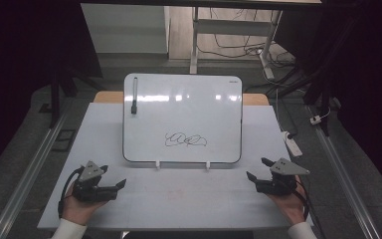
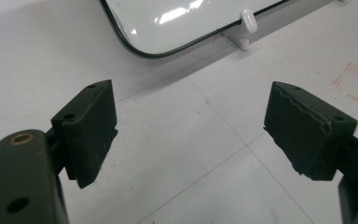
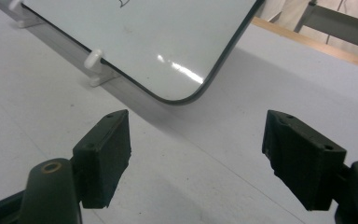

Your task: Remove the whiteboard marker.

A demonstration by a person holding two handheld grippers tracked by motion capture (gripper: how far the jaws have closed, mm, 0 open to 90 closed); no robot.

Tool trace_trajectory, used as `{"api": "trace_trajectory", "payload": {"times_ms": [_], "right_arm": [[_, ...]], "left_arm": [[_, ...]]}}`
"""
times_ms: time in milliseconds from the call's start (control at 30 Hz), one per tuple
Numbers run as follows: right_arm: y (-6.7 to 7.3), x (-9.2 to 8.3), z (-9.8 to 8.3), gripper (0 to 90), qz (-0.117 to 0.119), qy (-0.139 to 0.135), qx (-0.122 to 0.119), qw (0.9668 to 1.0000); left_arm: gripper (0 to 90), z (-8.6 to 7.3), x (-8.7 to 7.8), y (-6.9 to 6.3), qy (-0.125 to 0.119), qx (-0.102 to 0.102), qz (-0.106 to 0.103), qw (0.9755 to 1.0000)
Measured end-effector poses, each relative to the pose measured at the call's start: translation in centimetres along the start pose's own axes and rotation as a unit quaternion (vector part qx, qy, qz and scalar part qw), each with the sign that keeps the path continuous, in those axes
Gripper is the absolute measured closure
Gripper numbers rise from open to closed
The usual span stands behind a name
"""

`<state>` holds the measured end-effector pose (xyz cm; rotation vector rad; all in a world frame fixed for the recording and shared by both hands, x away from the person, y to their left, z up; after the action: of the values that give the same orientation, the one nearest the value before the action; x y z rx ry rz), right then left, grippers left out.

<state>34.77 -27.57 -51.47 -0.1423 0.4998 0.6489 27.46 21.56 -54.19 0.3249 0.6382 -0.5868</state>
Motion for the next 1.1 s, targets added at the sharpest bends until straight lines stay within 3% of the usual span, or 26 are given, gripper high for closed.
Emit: {"api": "trace_trajectory", "payload": {"times_ms": [333, 467, 600, 800, 967, 1100], "right_arm": [[0.0, -0.4, 0.3, 26.2, 0.003, -0.008, 0.004, 1.0000], [0.2, -0.4, 0.5, 26.5, 0.005, -0.013, 0.005, 0.9999], [0.6, -0.1, 0.7, 26.6, 0.010, -0.013, -0.002, 0.9999], [0.9, 0.6, 0.5, 26.6, 0.013, -0.004, -0.006, 0.9999], [0.9, 0.8, 0.3, 26.7, 0.013, 0.000, -0.005, 0.9999], [0.9, 0.8, 0.2, 26.9, 0.012, 0.001, -0.005, 0.9999]], "left_arm": [[18.6, 0.0, 0.0, 0.0, 0.004, 0.003, 0.005, 1.0000], [19.2, 0.8, -0.5, 0.2, 0.000, 0.001, 0.015, 0.9999], [19.9, 3.5, -1.1, 1.2, -0.012, 0.006, 0.030, 0.9995], [20.3, 9.3, -1.0, 4.0, -0.024, 0.000, 0.050, 0.9985], [22.1, 13.3, 0.4, 6.2, -0.031, -0.011, 0.055, 0.9980], [26.3, 16.2, 2.2, 8.1, -0.027, -0.015, 0.070, 0.9970]]}}
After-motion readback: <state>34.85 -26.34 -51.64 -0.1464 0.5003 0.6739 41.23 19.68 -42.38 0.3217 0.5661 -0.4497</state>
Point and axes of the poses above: each handheld gripper's, and its own axes: x roughly forward along the jaws, z roughly out of its top, y roughly to its left, the point moved 6 cm from there along x, roughly forward along the jaws, and after that the axes turned 11 degrees about x, right-handed, at the moved point
